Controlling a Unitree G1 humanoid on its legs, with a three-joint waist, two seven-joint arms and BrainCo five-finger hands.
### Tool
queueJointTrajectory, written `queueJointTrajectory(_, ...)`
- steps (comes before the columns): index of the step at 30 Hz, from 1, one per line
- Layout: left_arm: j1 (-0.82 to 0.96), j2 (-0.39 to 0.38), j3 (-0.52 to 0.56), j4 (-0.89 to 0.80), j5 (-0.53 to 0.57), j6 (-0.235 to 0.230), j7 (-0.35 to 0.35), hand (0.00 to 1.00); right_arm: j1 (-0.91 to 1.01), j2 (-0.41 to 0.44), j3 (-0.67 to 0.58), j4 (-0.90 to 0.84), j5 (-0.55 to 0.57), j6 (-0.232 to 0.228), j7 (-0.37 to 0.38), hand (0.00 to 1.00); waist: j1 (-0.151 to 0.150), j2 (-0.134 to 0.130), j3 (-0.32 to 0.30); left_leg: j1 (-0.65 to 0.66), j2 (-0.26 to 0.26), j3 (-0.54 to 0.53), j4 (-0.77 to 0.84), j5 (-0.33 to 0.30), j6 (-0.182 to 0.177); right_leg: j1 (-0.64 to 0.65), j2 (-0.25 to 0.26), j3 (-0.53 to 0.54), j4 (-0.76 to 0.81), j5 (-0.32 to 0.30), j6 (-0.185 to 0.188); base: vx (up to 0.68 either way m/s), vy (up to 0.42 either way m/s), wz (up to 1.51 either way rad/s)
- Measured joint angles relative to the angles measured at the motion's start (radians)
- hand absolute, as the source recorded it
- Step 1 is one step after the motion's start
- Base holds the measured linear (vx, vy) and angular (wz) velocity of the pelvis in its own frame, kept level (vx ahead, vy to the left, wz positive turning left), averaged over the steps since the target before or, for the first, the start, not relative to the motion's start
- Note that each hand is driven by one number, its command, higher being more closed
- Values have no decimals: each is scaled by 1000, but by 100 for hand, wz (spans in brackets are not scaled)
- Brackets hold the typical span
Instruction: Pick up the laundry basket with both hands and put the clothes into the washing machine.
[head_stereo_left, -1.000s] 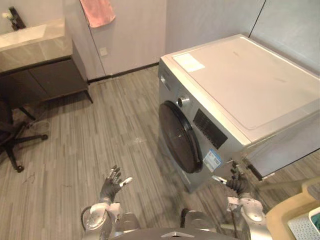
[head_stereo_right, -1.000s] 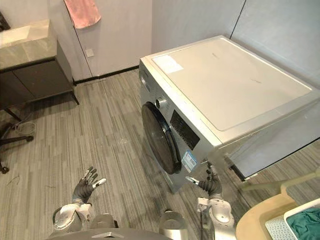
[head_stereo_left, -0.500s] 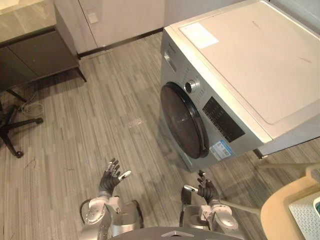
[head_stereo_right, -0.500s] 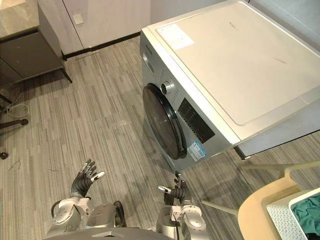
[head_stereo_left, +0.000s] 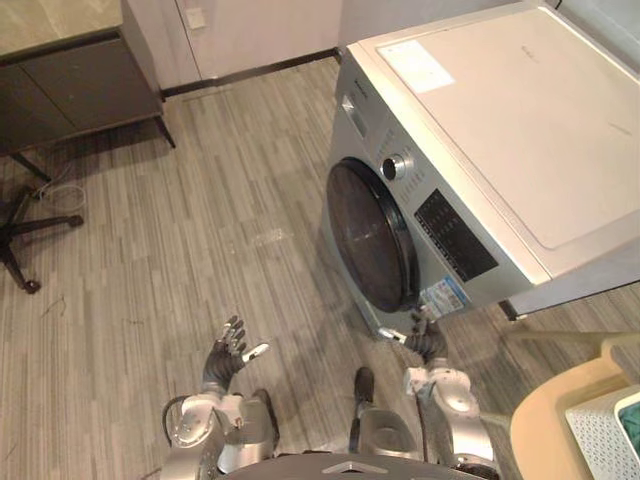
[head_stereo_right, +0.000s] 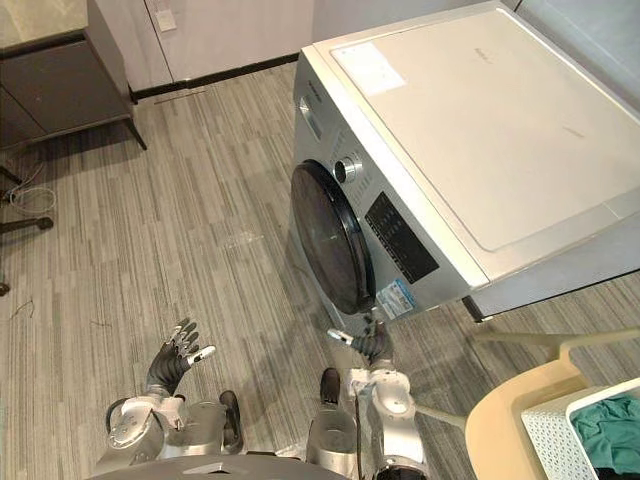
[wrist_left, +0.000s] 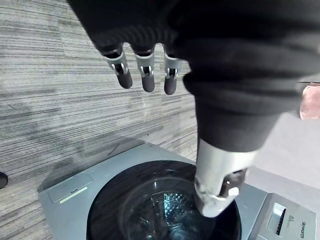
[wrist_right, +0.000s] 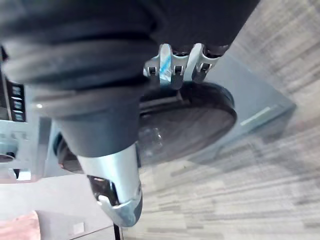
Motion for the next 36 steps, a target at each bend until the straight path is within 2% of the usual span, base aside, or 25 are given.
queueJointTrajectory(7,-9,2,0,0,0,-1,1,0,-79,-7,-76,-2,-29,2,-88,0,5,-22,37,-18,-9,-8,18,2,3,-15,-15,-5,23,-4,-4,-61,6,5)
queueJointTrajectory(14,-23,2,-2,7,0,-2,2,0,-85,4,-108,-62,-31,10,-92,0,5,-22,54,-54,-14,-27,36,3,6,-32,-22,-24,25,-3,-4,-15,-2,7)
queueJointTrajectory(17,-54,15,-32,55,0,-6,2,0,-164,-61,-79,66,-20,8,-92,0,12,-15,64,-59,-14,-26,33,2,7,-35,-22,-23,25,-3,-4,0,0,0)
queueJointTrajectory(19,-76,29,-67,87,0,-8,0,0,-262,-155,-6,208,20,9,-89,0,22,-8,72,-78,-15,-25,38,2,7,-54,-20,-23,25,3,-4,0,0,0)
queueJointTrajectory(21,-78,29,-80,91,-1,-8,-1,0,-315,-200,35,258,46,9,-87,0,28,1,80,-92,-13,-26,50,2,7,-64,-19,-23,25,8,-1,0,0,0)
queueJointTrajectory(26,-80,31,-96,99,-2,-7,-2,0,-380,-250,124,337,145,5,-83,0,45,13,95,-127,-5,-37,69,-2,8,-83,-11,-28,23,19,2,-2,-4,3)
queueJointTrajectory(30,-82,46,-130,101,-5,-7,-9,0,-436,-333,214,420,207,0,-84,0,48,17,98,-152,-3,-48,87,-9,7,-94,-11,-39,26,20,1,-41,2,6)
queueJointTrajectory(33,-87,51,-152,112,-20,-6,-10,0,-477,-424,356,476,265,-31,-81,0,46,19,100,-172,3,-46,106,-13,5,-110,-8,-38,28,20,-12,-65,9,-6)
queueJointTrajectory(35,-97,61,-176,118,-22,-3,-13,0,-510,-513,490,495,329,-40,-70,0,49,21,102,-183,9,-44,113,-18,-2,-119,-8,-45,27,25,-20,-96,1,-6)
queueJointTrajectory(36,-101,71,-198,118,-23,0,-20,0,-543,-583,608,516,368,-40,-43,0,54,24,104,-187,11,-45,119,-18,-4,-120,-6,-49,26,25,-20,-89,-12,-7)
